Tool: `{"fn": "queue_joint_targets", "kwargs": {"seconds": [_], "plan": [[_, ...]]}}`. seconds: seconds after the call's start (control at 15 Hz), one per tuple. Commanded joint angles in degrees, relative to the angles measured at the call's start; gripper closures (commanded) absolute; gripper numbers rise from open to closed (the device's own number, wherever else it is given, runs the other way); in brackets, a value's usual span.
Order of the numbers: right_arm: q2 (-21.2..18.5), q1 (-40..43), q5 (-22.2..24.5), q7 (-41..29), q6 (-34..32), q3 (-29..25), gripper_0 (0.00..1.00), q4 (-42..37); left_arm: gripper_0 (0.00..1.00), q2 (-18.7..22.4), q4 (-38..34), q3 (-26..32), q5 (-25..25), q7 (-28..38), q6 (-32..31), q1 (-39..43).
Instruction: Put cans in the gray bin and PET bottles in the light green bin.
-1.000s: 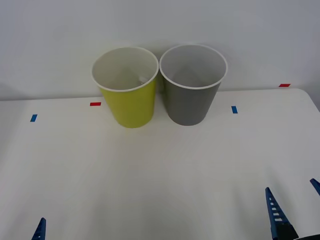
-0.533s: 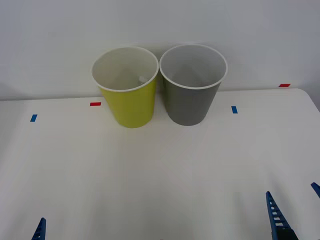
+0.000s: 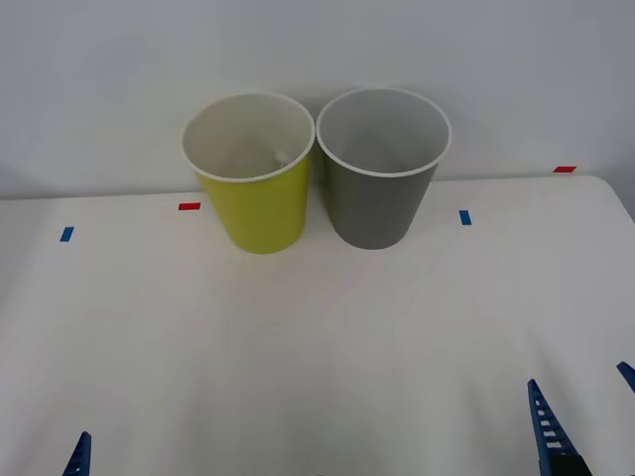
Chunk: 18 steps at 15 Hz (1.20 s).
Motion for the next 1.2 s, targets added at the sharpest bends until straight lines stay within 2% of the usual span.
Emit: {"fn": "queue_joint_targets", "kwargs": {"seconds": [0.07, 1.2], "plan": [[0.0, 0.0, 0.0, 0.0, 0.01, -0.01, 0.05, 0.01, 0.0, 0.0, 0.0, 0.0, 0.0, 0.0, 0.0, 0.0], [0.0, 0.0, 0.0, 0.0, 0.01, -0.01, 0.05, 0.01, 0.0, 0.0, 0.0, 0.0, 0.0, 0.0, 0.0, 0.0]]}}
